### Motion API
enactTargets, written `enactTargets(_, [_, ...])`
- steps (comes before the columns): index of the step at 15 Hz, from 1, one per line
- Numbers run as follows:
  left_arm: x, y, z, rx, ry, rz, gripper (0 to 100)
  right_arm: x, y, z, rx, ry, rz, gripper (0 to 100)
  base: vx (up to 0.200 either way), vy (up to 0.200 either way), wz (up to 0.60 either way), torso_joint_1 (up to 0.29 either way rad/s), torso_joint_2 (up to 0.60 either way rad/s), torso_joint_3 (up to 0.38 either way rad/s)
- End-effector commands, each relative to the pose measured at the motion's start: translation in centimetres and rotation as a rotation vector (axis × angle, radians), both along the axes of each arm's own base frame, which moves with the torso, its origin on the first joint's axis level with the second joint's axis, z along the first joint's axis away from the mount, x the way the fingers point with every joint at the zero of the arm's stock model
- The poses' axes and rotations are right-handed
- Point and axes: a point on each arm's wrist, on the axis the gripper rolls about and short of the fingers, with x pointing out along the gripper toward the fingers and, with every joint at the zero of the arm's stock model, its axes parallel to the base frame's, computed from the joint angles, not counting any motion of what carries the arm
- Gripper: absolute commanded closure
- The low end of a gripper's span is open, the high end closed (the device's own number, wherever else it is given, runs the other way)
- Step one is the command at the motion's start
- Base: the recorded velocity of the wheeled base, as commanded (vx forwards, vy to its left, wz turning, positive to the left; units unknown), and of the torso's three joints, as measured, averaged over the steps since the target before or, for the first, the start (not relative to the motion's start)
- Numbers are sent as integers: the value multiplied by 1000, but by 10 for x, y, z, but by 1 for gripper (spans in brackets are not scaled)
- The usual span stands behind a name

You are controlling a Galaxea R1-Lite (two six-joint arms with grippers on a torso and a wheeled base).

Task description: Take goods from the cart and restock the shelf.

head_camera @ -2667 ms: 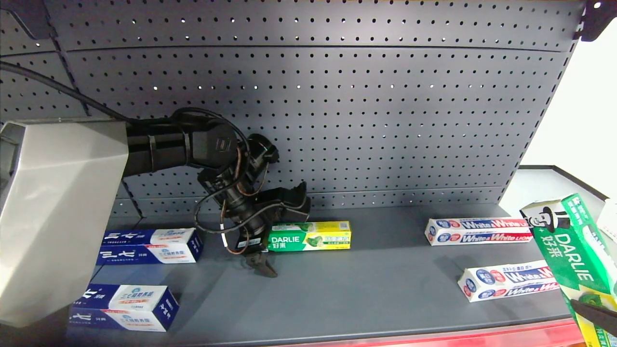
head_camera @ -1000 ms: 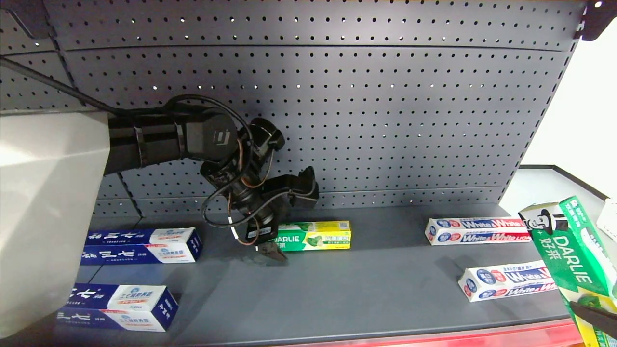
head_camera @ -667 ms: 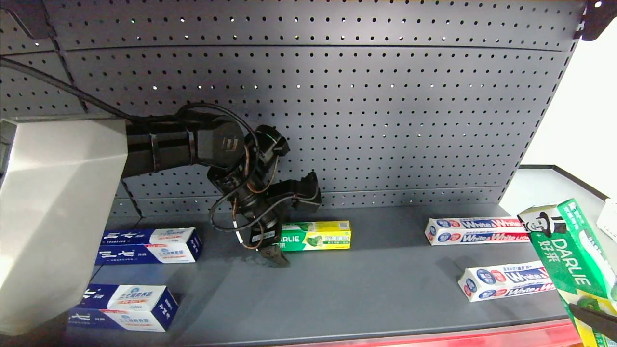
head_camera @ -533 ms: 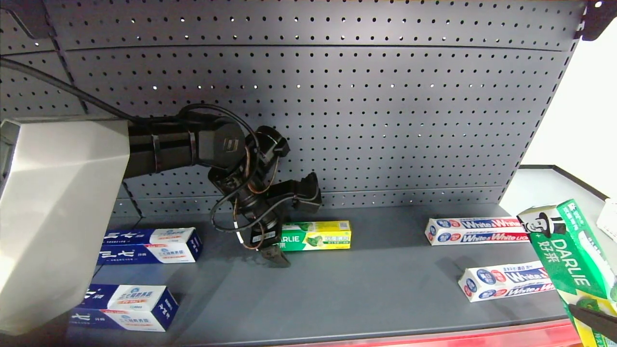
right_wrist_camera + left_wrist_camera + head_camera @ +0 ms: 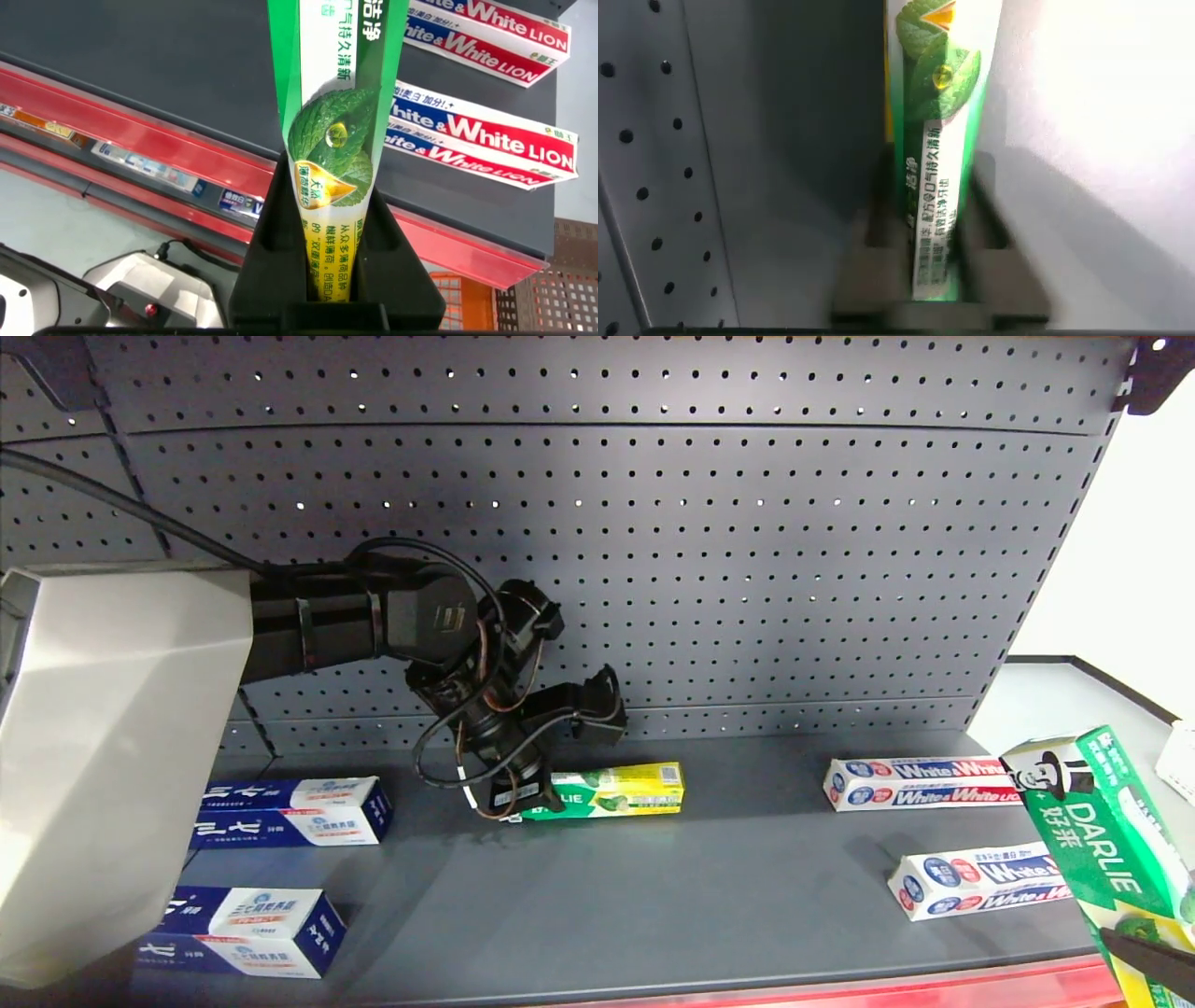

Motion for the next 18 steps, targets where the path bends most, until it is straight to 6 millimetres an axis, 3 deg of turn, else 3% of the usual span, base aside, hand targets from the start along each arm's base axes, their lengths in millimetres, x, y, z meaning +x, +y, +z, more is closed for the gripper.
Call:
enactTargets(1, [-2,-3,0,-1,3,-4,100,0,0,0,0,-1,1,100,0,0,0,0,0,0])
enactTargets(7, [-3,-3,3,-1,-2,-3,100,0,0,0,-1,1,1,100,0,0,0,0,0,0])
enactTargets(9, [-7,0,14,-13,-26,-3,100,0,0,0,-1,1,1,100,0,0,0,0,0,0])
enactTargets(10, [-13,1,27,-27,-54,-7,100,0,0,0,-2,3,2,100,0,0,0,0,0,0])
enactTargets(15, [-45,0,56,-62,-74,1,100,0,0,0,-3,4,4,100,0,0,0,0,0,0])
enactTargets(18, [-76,-2,63,-53,-44,23,100,0,0,0,-3,4,4,100,0,0,0,0,0,0])
